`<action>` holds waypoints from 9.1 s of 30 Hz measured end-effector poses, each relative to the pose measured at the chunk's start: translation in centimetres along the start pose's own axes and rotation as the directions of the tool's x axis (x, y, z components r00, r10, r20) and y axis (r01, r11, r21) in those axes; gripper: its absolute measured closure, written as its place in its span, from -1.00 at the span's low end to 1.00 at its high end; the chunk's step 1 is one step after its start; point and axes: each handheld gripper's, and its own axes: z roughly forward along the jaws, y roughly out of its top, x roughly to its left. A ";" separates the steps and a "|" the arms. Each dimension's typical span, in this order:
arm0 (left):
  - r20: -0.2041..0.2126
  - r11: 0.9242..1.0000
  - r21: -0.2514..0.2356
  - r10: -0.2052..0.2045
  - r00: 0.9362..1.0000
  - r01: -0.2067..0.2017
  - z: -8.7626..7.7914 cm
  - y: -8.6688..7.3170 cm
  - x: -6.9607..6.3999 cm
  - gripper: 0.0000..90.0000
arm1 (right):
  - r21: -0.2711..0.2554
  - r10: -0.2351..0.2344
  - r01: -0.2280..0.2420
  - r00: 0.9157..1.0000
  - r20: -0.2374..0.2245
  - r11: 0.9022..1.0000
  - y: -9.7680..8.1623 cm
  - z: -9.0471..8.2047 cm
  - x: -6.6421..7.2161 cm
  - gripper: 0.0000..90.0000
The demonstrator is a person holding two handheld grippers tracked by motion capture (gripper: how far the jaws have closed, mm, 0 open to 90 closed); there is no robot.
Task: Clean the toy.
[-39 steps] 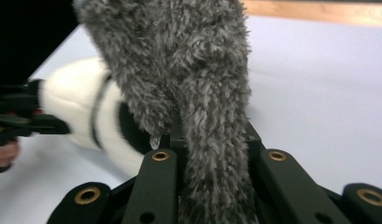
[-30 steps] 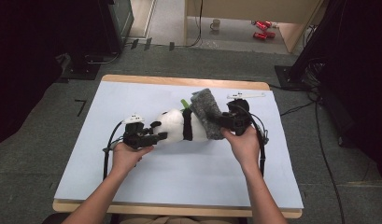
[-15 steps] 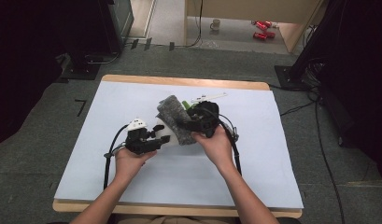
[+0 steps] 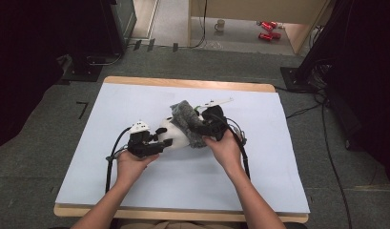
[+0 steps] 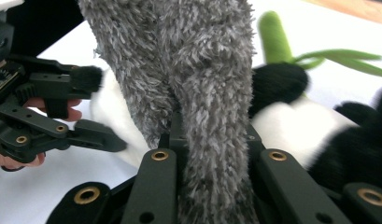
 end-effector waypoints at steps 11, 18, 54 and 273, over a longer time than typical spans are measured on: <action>0.038 1.000 0.020 -0.023 0.999 0.023 0.3 0.5 1.2 0.13 | -0.050 0.076 -0.073 0.994 0.075 0.996 -0.5 -3.3 -3.1 0.70; 0.039 1.000 0.024 -0.013 0.999 0.012 0.4 0.8 1.6 0.12 | -0.095 0.142 -0.131 0.983 0.116 0.987 -1.4 -4.7 -5.7 0.69; 0.021 0.999 0.018 0.030 0.999 -0.031 0.4 0.0 -1.1 0.14 | -0.018 0.084 -0.086 0.993 -0.081 0.996 0.8 -1.1 1.4 0.69; 0.047 0.997 0.078 -0.003 0.999 -0.001 1.3 0.7 1.1 0.25 | -0.089 0.102 -0.103 0.995 -0.017 0.991 -1.2 -1.7 -1.9 0.72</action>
